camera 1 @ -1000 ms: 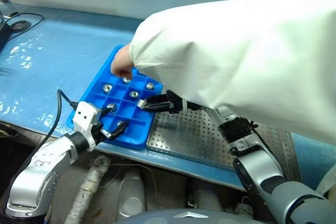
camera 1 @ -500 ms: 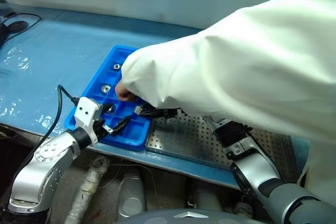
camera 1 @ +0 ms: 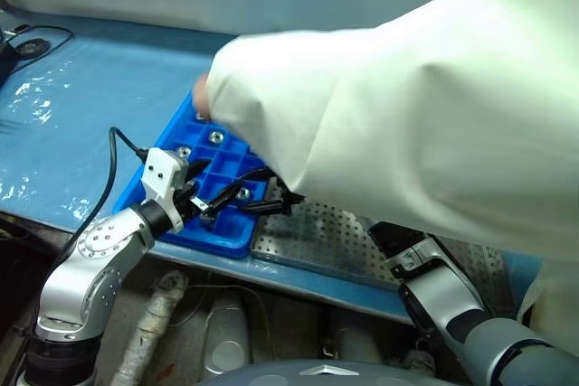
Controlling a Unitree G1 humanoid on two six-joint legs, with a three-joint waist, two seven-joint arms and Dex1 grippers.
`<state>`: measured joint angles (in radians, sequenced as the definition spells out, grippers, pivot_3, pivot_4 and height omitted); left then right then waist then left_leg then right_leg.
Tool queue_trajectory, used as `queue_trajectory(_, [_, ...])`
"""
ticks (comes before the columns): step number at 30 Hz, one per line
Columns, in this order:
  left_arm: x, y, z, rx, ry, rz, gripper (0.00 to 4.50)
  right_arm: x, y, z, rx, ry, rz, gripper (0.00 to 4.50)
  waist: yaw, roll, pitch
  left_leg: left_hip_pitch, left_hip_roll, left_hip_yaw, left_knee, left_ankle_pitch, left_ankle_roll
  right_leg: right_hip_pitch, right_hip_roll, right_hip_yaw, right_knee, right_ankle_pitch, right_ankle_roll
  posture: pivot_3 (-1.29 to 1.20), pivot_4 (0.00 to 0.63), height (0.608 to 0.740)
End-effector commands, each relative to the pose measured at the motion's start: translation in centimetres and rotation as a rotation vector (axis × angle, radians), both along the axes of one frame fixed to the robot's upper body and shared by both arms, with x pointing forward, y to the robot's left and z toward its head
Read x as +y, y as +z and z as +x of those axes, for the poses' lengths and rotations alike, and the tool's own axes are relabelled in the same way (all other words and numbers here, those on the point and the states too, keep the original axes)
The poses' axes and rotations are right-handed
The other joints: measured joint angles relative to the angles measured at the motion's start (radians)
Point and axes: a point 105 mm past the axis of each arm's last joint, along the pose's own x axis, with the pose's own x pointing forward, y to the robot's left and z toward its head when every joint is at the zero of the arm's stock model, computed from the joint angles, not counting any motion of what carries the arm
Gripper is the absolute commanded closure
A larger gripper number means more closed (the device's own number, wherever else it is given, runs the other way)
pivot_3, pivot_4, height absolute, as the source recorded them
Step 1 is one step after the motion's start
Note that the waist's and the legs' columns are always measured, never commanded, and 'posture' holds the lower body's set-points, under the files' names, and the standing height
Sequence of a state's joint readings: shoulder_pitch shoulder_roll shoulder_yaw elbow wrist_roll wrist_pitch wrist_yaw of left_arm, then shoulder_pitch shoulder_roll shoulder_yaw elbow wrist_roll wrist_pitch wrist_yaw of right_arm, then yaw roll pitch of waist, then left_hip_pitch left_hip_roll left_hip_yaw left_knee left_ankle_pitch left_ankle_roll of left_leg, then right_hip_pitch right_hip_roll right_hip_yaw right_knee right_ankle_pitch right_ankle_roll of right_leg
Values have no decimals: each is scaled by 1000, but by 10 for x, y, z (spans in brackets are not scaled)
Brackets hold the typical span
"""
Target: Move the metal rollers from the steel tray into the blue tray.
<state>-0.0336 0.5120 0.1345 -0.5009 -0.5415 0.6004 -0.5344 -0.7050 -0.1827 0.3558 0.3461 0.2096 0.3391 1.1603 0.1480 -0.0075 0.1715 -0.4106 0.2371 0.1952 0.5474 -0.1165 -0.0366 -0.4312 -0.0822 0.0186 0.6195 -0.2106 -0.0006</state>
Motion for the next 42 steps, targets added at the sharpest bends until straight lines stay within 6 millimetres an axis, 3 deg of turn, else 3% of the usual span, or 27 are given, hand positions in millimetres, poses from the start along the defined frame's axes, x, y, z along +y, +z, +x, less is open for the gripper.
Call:
queue_trajectory(1, [-7, 3, 3, -15, -50, 5, 0, -11, 0, 5, 3, -61, 8, 523, -1, 0, 0, 0, 0, 0, 0, 0, 0, 0, 0, 0, 0, 0, 0, 99, 150, 740])
queue_trajectory(8, [-22, 2, 16, -16, -143, 9, 0, -27, 5, 12, -9, -159, 26, 523, -15, -1, -1, 0, 0, 0, 3, 0, 0, 0, 1, 2, 0, 0, 0, -14, 150, 740])
queue_trajectory(15, [-37, 3, 30, -22, -239, 5, 0, -50, 9, 21, -34, -281, 27, 523, -64, -1, -1, 0, 1, 0, 5, 0, 0, 0, 3, 3, 1, 1, -1, -137, 150, 740])
queue_trajectory(23, [-66, 7, 54, -68, -360, 2, 0, -106, 28, 46, -130, -604, 84, 523, -106, -1, -1, 0, 2, 2, 7, 0, 1, -1, 7, 8, 1, 1, -1, -310, 150, 740])
queue_trajectory(30, [-80, 6, 67, -95, -424, 17, 0, -154, 23, 52, -179, -836, 23, 523, -140, -1, -1, -1, 2, 5, 13, -3, 5, -1, 7, 10, 1, 1, -1, -412, 150, 740])
queue_trajectory(36, [-84, 6, 73, -108, -449, 20, 0, -193, 5, 39, -144, -927, -76, 523, -161, -1, -1, -1, 2, 6, 15, -4, 7, 0, 7, 11, 1, 1, -1, -442, 150, 740])
queue_trajectory(42, [-84, 3, 72, -106, -450, 17, 0, -209, -13, 16, -72, -896, -160, 523, -164, -1, -1, 0, 2, 7, 15, -5, 9, 0, 7, 10, 0, 1, -1, -435, 150, 740])
